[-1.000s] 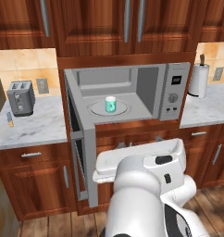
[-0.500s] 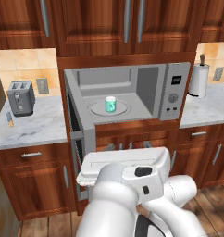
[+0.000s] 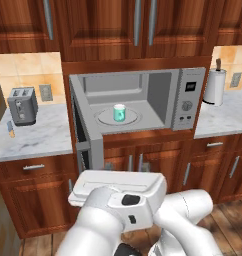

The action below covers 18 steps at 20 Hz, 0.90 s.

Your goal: Pick the mug from the counter and place it inside the microwave. Then close the microwave.

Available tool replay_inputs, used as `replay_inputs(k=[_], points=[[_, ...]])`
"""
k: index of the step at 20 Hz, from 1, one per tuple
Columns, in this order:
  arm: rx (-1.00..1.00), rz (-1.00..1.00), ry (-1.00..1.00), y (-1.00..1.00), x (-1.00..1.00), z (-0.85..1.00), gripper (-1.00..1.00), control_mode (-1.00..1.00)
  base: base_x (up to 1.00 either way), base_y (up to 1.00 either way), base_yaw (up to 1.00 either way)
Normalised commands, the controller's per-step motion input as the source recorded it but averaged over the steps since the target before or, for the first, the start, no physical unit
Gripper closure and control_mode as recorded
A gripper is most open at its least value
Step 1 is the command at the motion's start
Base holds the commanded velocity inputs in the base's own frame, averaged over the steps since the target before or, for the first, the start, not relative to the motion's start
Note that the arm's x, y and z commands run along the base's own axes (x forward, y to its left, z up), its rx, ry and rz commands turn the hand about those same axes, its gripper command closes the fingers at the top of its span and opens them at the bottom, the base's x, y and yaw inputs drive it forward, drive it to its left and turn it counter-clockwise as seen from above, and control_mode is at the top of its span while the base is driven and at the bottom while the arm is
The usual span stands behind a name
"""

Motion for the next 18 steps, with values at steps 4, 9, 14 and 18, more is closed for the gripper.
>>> replay_inputs(k=[4,9,14,18], points=[[0.0,-0.12,0.0,0.21,0.02,-0.09,-1.0,-1.0,0.0,0.0,0.0],[0.0,-0.14,0.0,0.2,0.04,-0.16,-1.0,-1.0,0.0,0.0,0.0],[0.0,-0.07,0.0,0.23,0.15,-0.2,-1.0,-1.0,0.0,0.0,0.0],[0.0,0.0,0.0,0.18,0.25,-0.18,-1.0,-1.0,0.0,0.0,0.0]])
